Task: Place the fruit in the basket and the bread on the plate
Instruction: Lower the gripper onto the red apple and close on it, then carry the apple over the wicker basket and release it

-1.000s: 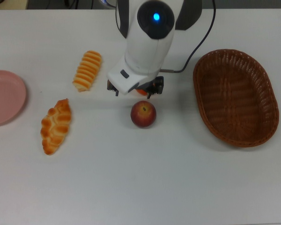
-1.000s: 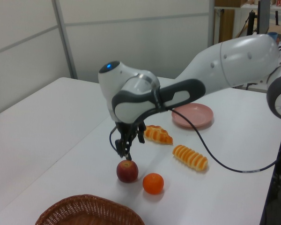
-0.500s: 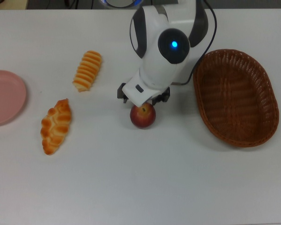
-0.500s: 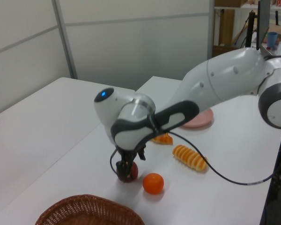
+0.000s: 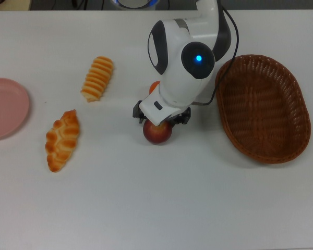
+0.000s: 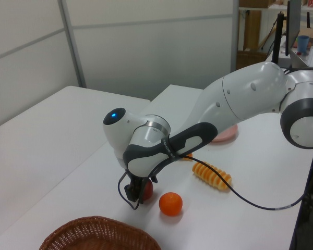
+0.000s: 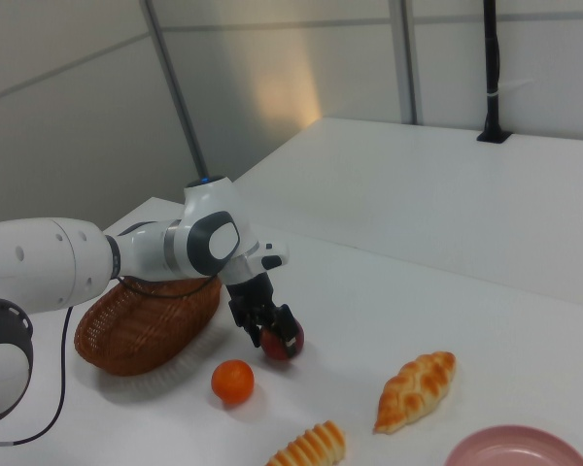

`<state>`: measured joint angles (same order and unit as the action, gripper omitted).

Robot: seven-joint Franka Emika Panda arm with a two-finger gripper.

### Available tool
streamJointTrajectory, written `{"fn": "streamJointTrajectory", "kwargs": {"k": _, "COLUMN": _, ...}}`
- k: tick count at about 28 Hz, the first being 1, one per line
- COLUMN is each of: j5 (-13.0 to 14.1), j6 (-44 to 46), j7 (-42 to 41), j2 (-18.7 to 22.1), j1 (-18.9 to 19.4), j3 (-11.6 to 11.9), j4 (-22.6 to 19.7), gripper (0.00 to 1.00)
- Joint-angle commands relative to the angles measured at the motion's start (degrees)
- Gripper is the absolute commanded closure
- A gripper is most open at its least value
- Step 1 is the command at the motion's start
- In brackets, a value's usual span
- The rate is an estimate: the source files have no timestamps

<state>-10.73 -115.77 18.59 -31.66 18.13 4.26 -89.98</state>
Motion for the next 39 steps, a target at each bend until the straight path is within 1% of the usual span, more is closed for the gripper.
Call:
{"fn": "streamJointTrajectory", "kwargs": {"k": 1, "j5": -1.5, "j6": -2.5, "j7": 1.6, "j2": -2.2, "j1": 0.3, "j3": 0.2, "j4": 1.6, "gripper": 0.06}}
{"fn": "streamJointTrajectory", "kwargs": {"k": 2, "j5": -1.5, "j6": -2.8, "j7": 1.8, "j2": -2.4, "j1": 0.3, "j3": 0.2, "j4": 1.7, "gripper": 0.07}}
{"fn": "streamJointTrajectory", "kwargs": {"k": 7, "j5": -3.9, "j6": -4.5, "j7": 2.7, "j2": -3.9, "j1": 0.3, "j3": 0.2, "j4": 1.7, "gripper": 0.07}}
{"fn": "streamJointTrajectory", "kwargs": {"k": 9, "j5": -4.0, "j6": -5.0, "j7": 3.1, "j2": -4.5, "j1": 0.3, "j3": 0.2, "j4": 2.2, "gripper": 0.23}}
{"fn": "streamJointTrajectory", "kwargs": {"k": 10, "j5": -4.2, "j6": -5.2, "j7": 3.1, "j2": -4.6, "j1": 0.3, "j3": 0.2, "j4": 2.3, "gripper": 0.36}}
{"fn": "streamJointTrajectory", "kwargs": {"k": 12, "j5": -4.2, "j6": -5.3, "j7": 3.1, "j2": -4.6, "j1": 0.3, "j3": 0.2, "j4": 2.3, "gripper": 0.65}}
{"fn": "streamJointTrajectory", "kwargs": {"k": 13, "j5": -4.1, "j6": -5.3, "j7": 3.3, "j2": -4.5, "j1": 0.3, "j3": 0.2, "j4": 2.3, "gripper": 0.94}}
{"fn": "streamJointTrajectory", "kwargs": {"k": 14, "j5": -4.1, "j6": -5.3, "j7": 3.3, "j2": -4.5, "j1": 0.3, "j3": 0.1, "j4": 2.4, "gripper": 1.00}}
{"fn": "streamJointTrajectory", "kwargs": {"k": 17, "j5": -4.1, "j6": -4.9, "j7": 3.3, "j2": -3.6, "j1": 1.1, "j3": -0.5, "j4": 2.4, "gripper": 1.00}}
{"fn": "streamJointTrajectory", "kwargs": {"k": 18, "j5": -4.0, "j6": -4.7, "j7": 3.3, "j2": -2.3, "j1": 2.4, "j3": -1.0, "j4": 2.6, "gripper": 1.00}}
{"fn": "streamJointTrajectory", "kwargs": {"k": 22, "j5": -3.2, "j6": -3.4, "j7": 3.7, "j2": 2.0, "j1": 3.6, "j3": -1.2, "j4": 2.9, "gripper": 1.00}}
{"fn": "streamJointTrajectory", "kwargs": {"k": 23, "j5": -3.1, "j6": -0.7, "j7": 3.8, "j2": 3.5, "j1": 4.1, "j3": -2.2, "j4": 3.1, "gripper": 1.00}}
{"fn": "streamJointTrajectory", "kwargs": {"k": 27, "j5": -3.0, "j6": 3.4, "j7": 4.0, "j2": 5.3, "j1": 4.2, "j3": -5.9, "j4": 4.9, "gripper": 1.00}}
{"fn": "streamJointTrajectory", "kwargs": {"k": 28, "j5": -3.0, "j6": 5.1, "j7": 4.2, "j2": 5.9, "j1": 4.2, "j3": -7.5, "j4": 5.4, "gripper": 1.00}}
{"fn": "streamJointTrajectory", "kwargs": {"k": 32, "j5": -3.0, "j6": 8.2, "j7": 4.8, "j2": 6.1, "j1": 4.3, "j3": -10.9, "j4": 6.3, "gripper": 1.00}}
{"fn": "streamJointTrajectory", "kwargs": {"k": 33, "j5": -3.1, "j6": 9.3, "j7": 5.4, "j2": 6.0, "j1": 4.3, "j3": -12.7, "j4": 6.6, "gripper": 1.00}}
{"fn": "streamJointTrajectory", "kwargs": {"k": 36, "j5": -3.3, "j6": 10.7, "j7": 6.5, "j2": 6.0, "j1": 4.5, "j3": -15.3, "j4": 6.6, "gripper": 1.00}}
{"fn": "streamJointTrajectory", "kwargs": {"k": 37, "j5": -3.5, "j6": 10.9, "j7": 6.9, "j2": 5.9, "j1": 4.8, "j3": -16.0, "j4": 6.6, "gripper": 1.00}}
{"fn": "streamJointTrajectory", "kwargs": {"k": 38, "j5": -3.9, "j6": 11.4, "j7": 7.5, "j2": 5.7, "j1": 5.9, "j3": -17.1, "j4": 6.6, "gripper": 1.00}}
{"fn": "streamJointTrajectory", "kwargs": {"k": 39, "j5": -3.9, "j6": 11.5, "j7": 7.8, "j2": 5.6, "j1": 6.7, "j3": -17.2, "j4": 6.5, "gripper": 0.98}}
